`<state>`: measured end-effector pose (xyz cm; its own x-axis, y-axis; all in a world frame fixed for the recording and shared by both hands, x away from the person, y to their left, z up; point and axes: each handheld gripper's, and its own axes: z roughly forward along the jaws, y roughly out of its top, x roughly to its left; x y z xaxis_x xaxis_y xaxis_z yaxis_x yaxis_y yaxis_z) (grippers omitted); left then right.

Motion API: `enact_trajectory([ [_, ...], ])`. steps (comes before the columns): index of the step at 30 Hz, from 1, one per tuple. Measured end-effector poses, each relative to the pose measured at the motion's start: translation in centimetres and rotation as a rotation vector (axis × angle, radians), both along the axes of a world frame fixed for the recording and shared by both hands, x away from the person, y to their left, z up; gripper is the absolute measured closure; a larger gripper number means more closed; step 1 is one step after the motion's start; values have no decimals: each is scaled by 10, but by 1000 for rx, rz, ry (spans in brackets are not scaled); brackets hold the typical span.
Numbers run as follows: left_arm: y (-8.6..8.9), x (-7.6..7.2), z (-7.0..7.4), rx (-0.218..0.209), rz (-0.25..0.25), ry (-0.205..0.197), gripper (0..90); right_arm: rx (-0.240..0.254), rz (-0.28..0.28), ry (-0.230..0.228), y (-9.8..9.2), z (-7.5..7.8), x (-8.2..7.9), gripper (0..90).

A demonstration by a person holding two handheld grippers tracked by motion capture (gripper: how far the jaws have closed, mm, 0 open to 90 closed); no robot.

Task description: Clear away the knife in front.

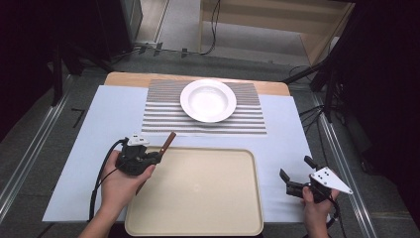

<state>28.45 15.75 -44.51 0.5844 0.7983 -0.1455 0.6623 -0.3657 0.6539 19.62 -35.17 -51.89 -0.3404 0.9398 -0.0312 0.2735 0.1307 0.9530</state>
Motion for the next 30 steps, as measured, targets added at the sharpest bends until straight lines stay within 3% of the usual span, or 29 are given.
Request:
enact_trajectory([
  [17, 20, -24, -23, -45, 53, 31, 769, -7, -1, 4, 1, 0, 0, 0],
  [30, 27, -28, -39, -68, 67, 67, 768, -12, -2, 7, 2, 0, 1, 0],
])
